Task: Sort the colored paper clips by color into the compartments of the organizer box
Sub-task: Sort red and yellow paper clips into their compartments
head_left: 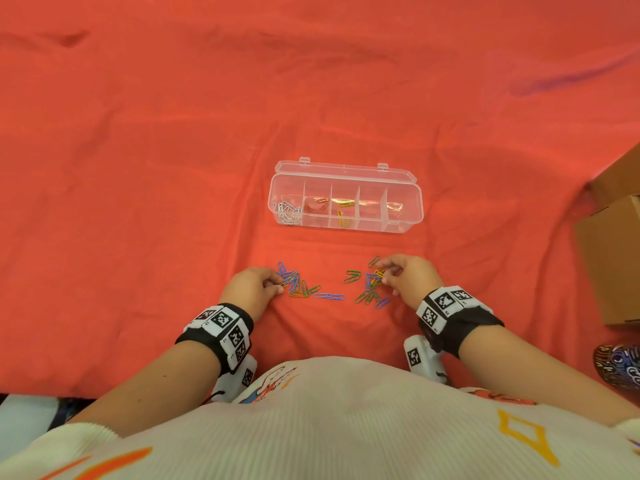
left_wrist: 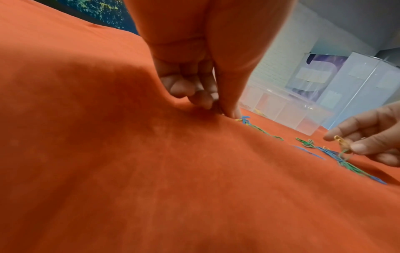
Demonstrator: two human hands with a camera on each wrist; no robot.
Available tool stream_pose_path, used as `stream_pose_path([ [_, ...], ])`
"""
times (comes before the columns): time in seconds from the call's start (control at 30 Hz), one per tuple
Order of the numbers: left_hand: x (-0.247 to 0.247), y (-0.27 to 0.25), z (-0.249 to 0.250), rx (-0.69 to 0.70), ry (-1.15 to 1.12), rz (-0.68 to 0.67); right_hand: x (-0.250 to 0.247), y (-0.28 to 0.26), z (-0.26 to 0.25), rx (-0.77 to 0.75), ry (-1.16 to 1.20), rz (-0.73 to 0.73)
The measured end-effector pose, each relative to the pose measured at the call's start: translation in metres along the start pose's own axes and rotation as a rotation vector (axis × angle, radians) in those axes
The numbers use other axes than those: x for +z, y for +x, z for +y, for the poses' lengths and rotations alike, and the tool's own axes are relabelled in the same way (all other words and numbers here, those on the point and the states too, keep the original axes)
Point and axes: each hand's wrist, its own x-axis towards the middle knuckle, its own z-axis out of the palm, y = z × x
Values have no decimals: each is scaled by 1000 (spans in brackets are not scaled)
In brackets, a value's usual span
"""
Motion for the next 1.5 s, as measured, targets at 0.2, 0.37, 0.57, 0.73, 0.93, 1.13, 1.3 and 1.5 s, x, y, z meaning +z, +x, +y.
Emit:
stream_pose_path([
  [0.2,3,5,5,36,13,-6,-5,0,9,51,8,29],
  [0.37,3,5,8,34,-5,7,-6,4,11,88,56,131],
  [0.57,7,6,9,18,1,3,-4,9,5,45,-87,113],
  [0.73,8,7,10,-6,45,-8,-5,12,-3,51,-229,57],
  [0.93,7,7,11,-13,55,-28,-6,9,-11,111,-319,11],
  [1.13,4,5,10,12,28,4,-9,3,-16,140,-366,-51],
  [1.3,-1,7,4,24,-40,26,-8,2,-13,132,-342,-43],
  [1.5,-7,4,5,-3,-144,102,-8,-1,-15,80,-234,42],
])
